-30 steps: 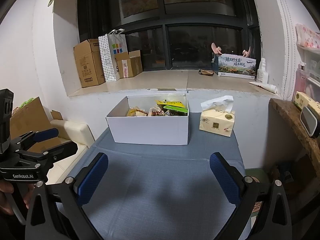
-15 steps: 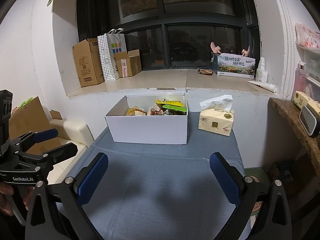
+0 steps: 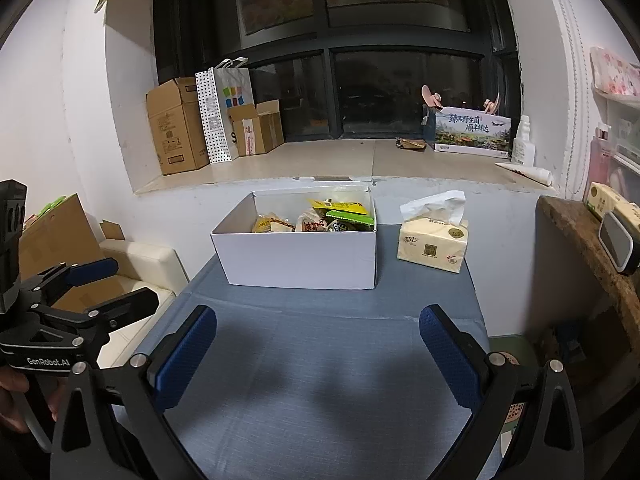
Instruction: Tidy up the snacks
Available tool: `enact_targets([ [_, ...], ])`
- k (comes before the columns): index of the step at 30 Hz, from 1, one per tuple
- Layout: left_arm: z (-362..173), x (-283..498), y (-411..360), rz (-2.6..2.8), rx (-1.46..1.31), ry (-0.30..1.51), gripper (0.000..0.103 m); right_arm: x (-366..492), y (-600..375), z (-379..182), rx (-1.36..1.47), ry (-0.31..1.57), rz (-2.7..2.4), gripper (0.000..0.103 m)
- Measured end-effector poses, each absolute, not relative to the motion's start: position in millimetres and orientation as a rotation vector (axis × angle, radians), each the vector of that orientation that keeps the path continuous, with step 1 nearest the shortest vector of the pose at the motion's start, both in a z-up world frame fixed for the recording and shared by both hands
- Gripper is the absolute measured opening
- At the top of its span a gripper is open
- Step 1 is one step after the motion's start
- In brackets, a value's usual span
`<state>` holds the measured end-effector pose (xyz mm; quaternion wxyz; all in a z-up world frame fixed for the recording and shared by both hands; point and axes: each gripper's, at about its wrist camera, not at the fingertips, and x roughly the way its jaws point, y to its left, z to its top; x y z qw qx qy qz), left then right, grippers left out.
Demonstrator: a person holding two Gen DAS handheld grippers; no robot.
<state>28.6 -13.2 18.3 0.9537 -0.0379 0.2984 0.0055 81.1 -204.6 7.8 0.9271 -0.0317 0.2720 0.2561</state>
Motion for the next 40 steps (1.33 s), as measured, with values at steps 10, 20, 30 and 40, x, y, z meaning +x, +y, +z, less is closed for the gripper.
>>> enact_targets([
  [10, 18.7, 28.4, -15.1, 0.001, -0.07, 0.61, 0.103, 80.8, -204.2, 8.2, -0.066, 0.558, 0.524, 0.103],
  [20, 17.3, 29.4, -16.5, 0.001, -0.064, 0.616, 0.103, 80.6, -203.4, 8.5, -0.071, 0.557, 0.526, 0.103],
  [30, 17.7, 27.8, -17.7, -0.002, -0.066, 0.613, 0.103, 81.0, -203.5, 9.0, -0.07, 0.558, 0.524, 0.103],
  [40, 21.2, 24.5, -18.3, -0.02, -0.085, 0.596, 0.103, 79.9, -202.7, 8.8, -0.072, 0.562, 0.523, 0.103],
])
